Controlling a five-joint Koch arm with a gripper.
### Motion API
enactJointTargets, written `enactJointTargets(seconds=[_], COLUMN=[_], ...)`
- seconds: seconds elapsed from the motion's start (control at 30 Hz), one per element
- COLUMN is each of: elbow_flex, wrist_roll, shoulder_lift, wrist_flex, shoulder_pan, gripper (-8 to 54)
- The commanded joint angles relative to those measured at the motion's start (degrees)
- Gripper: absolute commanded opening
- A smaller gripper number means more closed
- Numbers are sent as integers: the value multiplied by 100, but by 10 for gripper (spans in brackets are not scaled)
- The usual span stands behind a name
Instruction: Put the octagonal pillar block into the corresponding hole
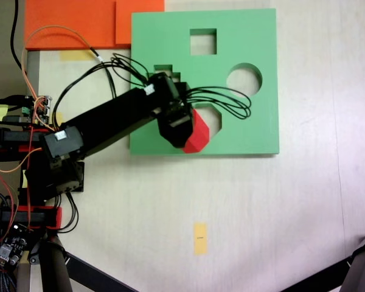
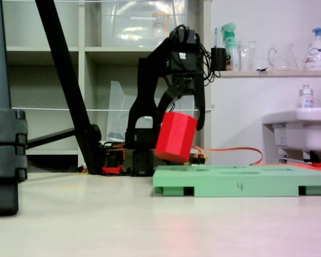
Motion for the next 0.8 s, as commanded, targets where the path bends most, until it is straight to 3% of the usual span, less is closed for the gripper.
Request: enactJointTargets(seconds=[0.0,0.33,0.77], elbow_flex=[-483,-1292,-1389], wrist_roll=[202,343,343], shoulder_lift=[-44,-773,-844], wrist_flex=[-290,-404,-352], shoulder_pan=[-53,-211,-606], gripper=[214,214,214])
